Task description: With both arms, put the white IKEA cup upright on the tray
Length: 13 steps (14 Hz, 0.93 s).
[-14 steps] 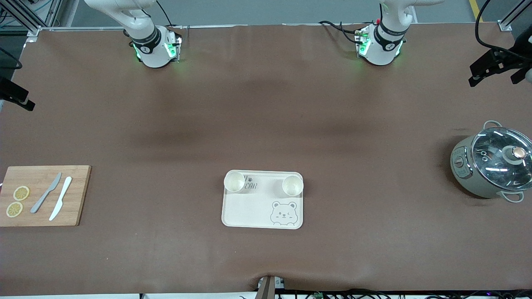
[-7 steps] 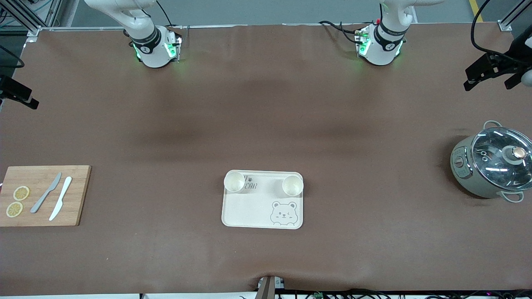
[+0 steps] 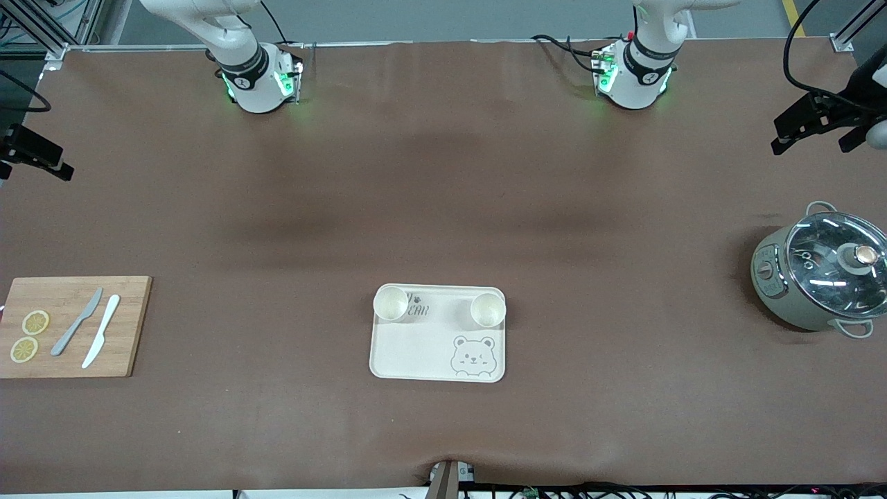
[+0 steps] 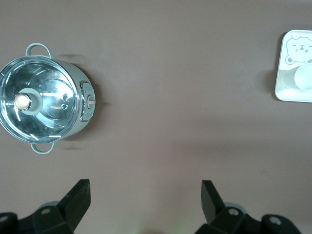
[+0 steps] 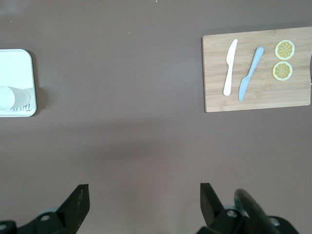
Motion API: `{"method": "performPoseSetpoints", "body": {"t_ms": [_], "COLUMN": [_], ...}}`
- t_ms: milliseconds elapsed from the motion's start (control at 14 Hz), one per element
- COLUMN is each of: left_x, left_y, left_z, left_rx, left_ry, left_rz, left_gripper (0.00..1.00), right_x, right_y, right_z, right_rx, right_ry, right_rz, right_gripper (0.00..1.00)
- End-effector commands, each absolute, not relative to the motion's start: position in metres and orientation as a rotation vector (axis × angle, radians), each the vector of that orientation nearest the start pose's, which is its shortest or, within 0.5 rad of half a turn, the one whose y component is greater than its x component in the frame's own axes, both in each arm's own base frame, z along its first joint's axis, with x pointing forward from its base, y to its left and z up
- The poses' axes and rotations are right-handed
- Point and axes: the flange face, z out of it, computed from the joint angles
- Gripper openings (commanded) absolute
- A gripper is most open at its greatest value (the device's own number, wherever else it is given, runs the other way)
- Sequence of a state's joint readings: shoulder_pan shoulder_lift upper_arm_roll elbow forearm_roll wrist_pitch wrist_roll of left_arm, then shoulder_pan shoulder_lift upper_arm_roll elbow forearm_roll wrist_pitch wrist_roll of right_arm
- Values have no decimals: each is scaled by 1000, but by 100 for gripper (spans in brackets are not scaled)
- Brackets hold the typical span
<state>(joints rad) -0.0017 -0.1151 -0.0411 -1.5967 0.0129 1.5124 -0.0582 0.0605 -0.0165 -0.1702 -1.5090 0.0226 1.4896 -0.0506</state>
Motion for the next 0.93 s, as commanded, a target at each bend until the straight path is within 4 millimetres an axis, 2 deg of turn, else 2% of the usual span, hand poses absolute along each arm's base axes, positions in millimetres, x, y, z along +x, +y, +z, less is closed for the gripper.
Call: {"method": "performPoseSetpoints", "body": {"t_ms": [0, 357, 643, 857], "left_x": [519, 517, 516, 518], "left_y": [-19, -18, -16, -13], "left_z": [663, 664, 678, 680], "left_rx": [-3148, -3147, -3140, -3132], "left_ry": [-4, -4, -19, -30], "left_rz": [-38, -29, -77, -82], "left_gripper": [100, 100, 100, 100], "right_x": [537, 536, 537, 537], "right_y": [-62, -63, -62, -61], "right_z": [659, 661, 661, 661], "right_rx": [-3152, -3148, -3147, -3145], "right_ry": [84, 93, 88, 85], "right_rz": [-5, -6, -8, -6], "right_gripper": [100, 100, 100, 100]}}
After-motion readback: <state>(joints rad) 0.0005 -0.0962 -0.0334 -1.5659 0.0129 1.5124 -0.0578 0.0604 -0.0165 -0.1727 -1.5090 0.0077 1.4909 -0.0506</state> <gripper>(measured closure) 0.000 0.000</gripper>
